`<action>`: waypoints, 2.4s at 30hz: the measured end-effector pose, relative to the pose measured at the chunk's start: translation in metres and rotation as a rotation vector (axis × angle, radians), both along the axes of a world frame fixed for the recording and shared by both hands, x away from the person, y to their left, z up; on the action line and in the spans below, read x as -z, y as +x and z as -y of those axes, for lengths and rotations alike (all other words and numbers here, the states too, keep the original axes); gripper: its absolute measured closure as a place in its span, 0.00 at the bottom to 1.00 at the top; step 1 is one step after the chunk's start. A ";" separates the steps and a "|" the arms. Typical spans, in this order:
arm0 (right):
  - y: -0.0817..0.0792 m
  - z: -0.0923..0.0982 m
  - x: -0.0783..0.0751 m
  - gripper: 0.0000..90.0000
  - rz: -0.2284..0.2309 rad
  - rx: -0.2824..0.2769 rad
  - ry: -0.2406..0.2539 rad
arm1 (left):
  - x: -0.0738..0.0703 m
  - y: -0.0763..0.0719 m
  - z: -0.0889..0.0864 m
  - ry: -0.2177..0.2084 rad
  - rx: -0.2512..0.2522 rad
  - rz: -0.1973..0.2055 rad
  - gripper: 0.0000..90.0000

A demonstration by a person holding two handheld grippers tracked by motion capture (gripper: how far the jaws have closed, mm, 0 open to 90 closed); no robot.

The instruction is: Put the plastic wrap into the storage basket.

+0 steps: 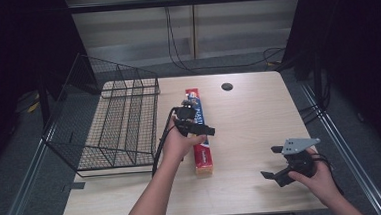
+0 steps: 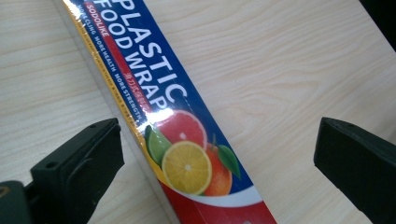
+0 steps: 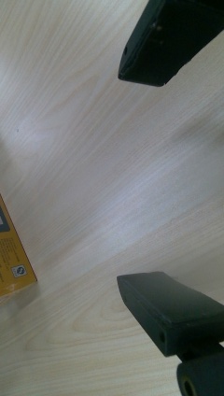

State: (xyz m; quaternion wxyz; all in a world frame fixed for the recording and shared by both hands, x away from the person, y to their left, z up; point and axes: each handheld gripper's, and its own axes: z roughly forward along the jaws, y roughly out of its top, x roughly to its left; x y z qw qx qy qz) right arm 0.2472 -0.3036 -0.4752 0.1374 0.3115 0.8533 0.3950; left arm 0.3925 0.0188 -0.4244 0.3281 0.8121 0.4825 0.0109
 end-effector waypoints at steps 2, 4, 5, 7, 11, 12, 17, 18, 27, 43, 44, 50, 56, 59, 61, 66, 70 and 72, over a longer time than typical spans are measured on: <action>0.000 0.000 0.000 0.03 0.000 0.002 0.001 | 0.001 0.003 0.001 0.006 -0.012 0.004 0.02; 0.000 0.000 0.000 0.03 -0.001 0.001 0.000 | 0.003 0.007 0.003 0.027 -0.018 -0.002 0.03; 0.000 0.000 0.000 0.03 0.000 0.001 0.001 | 0.005 0.009 0.003 0.030 -0.021 -0.013 0.02; 0.000 0.000 0.000 0.03 -0.001 0.000 0.002 | 0.006 0.012 0.004 0.030 -0.033 -0.014 0.02; 0.000 0.000 0.000 0.03 0.000 0.002 0.004 | 0.010 0.016 0.005 0.036 -0.042 -0.011 0.02; 0.000 0.000 -0.001 0.03 0.000 0.002 0.006 | 0.011 0.017 0.006 0.047 -0.052 -0.004 0.02; 0.000 0.001 -0.001 0.03 0.002 -0.005 0.007 | 0.016 0.023 0.004 0.059 -0.084 -0.015 0.02; 0.000 0.001 -0.001 0.03 0.001 -0.005 0.008 | 0.017 0.024 0.004 0.059 -0.093 -0.025 0.02; 0.000 0.001 -0.001 0.03 -0.002 0.004 0.008 | 0.023 0.031 0.006 0.082 -0.123 -0.032 0.04; 0.001 0.001 0.000 0.03 -0.003 0.000 0.012 | 0.031 0.039 0.014 0.120 -0.139 -0.068 0.22; 0.001 0.002 0.000 0.03 0.000 0.002 0.010 | 0.031 0.039 0.014 0.123 -0.143 -0.075 0.24; 0.001 0.002 0.000 0.03 -0.001 0.009 0.013 | 0.031 0.041 0.015 0.104 -0.167 -0.119 0.31; 0.001 0.003 0.000 0.03 0.001 0.005 0.013 | 0.024 0.040 0.015 0.160 -0.173 -0.181 0.37; 0.001 0.003 0.000 0.03 0.003 0.011 0.016 | 0.020 0.039 0.014 0.193 -0.160 -0.212 0.42; 0.001 0.003 -0.001 0.03 0.003 0.008 0.019 | 0.018 0.038 0.013 0.224 -0.140 -0.217 0.45; 0.001 0.003 -0.001 0.03 0.007 0.014 0.020 | 0.013 0.036 0.011 0.279 -0.103 -0.246 0.47; 0.001 0.003 -0.001 0.03 0.009 0.009 0.021 | 0.006 0.035 0.008 0.265 -0.094 -0.262 0.48; 0.001 0.004 -0.001 0.03 0.009 0.009 0.022 | 0.003 0.035 0.008 0.270 -0.087 -0.264 0.48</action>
